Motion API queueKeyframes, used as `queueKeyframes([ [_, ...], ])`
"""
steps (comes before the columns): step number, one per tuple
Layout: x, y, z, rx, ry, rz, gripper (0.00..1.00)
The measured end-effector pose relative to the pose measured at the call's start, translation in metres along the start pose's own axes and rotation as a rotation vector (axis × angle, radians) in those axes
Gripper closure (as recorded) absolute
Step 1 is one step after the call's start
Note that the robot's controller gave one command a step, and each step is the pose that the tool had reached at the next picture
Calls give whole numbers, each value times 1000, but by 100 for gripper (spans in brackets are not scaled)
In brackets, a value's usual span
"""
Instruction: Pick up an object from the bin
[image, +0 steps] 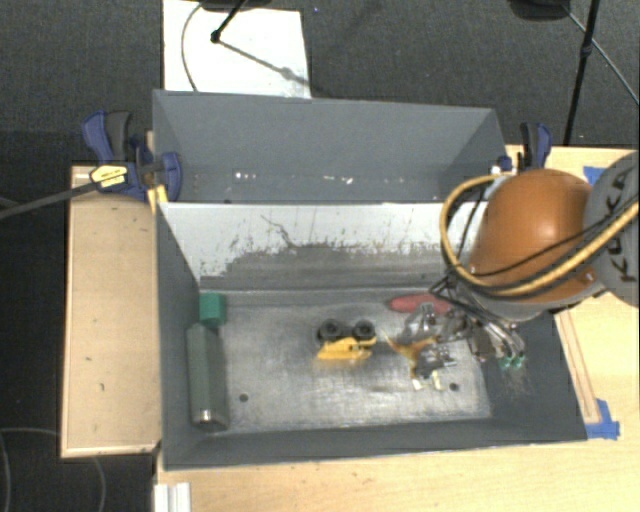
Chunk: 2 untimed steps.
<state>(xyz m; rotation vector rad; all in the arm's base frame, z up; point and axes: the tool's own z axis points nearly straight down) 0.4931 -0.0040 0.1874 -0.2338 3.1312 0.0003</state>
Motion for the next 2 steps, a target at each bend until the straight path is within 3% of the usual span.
queueKeyframes([
  [1, 0, 0, 0, 0, 0, 0, 100],
  [2, -6, -10, -36, -1, 7, 21, 100],
])
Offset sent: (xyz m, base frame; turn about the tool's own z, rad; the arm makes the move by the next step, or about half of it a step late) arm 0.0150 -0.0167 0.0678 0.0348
